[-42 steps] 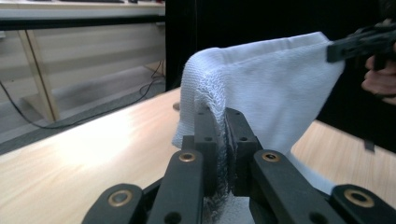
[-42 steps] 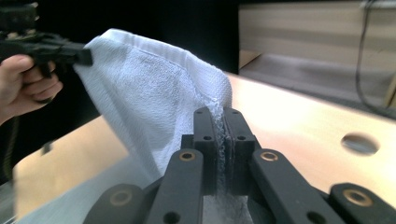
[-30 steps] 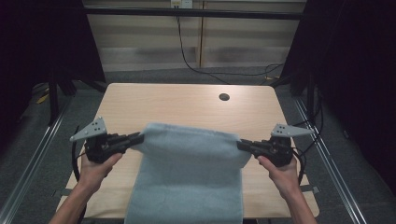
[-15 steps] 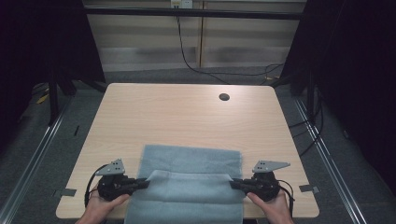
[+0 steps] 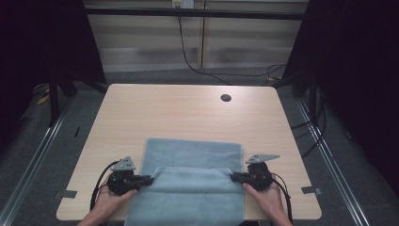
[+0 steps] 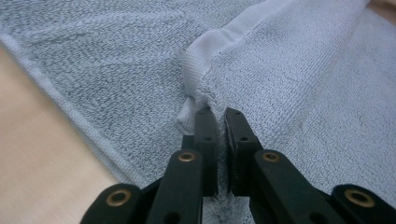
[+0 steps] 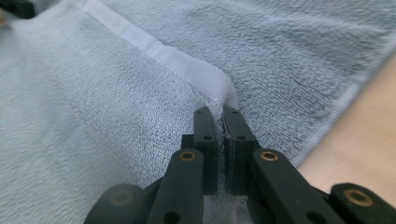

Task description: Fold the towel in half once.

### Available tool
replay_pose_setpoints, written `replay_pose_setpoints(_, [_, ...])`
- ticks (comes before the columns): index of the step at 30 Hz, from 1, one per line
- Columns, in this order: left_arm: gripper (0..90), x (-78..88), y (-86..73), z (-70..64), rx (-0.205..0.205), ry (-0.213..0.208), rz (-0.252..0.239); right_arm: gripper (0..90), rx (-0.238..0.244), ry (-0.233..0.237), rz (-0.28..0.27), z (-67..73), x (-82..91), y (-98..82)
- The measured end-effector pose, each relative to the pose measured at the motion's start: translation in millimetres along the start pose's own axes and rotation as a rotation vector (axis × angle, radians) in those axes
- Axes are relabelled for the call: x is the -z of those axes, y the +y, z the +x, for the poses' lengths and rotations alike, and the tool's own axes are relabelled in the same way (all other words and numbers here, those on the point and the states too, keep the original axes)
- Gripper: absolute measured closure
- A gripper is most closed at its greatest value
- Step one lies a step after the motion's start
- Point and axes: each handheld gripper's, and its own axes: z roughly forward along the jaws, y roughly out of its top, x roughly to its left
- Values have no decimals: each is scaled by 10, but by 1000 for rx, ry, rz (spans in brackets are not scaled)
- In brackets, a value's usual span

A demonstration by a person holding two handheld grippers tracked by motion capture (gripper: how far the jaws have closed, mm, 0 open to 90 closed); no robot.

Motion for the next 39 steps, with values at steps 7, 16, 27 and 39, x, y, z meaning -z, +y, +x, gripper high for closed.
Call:
replay_pose_setpoints(7, [850, -140, 195, 309, 27, 50, -24, 862, -13, -37, -6, -242, -210, 295])
replay_pose_setpoints(16, [850, -262, 360, 504, 31, 73, -28, 863, -33, -55, -43, -492, -375, 509])
replay_pose_setpoints(27, [851, -369, 507, 743, 61, 125, -53, 863, -44, -80, -65, -708, -595, 780])
replay_pose_setpoints(39, [852, -480, 630, 982, 105, 161, -88, 864, -70, -114, -83, -876, -794, 1032])
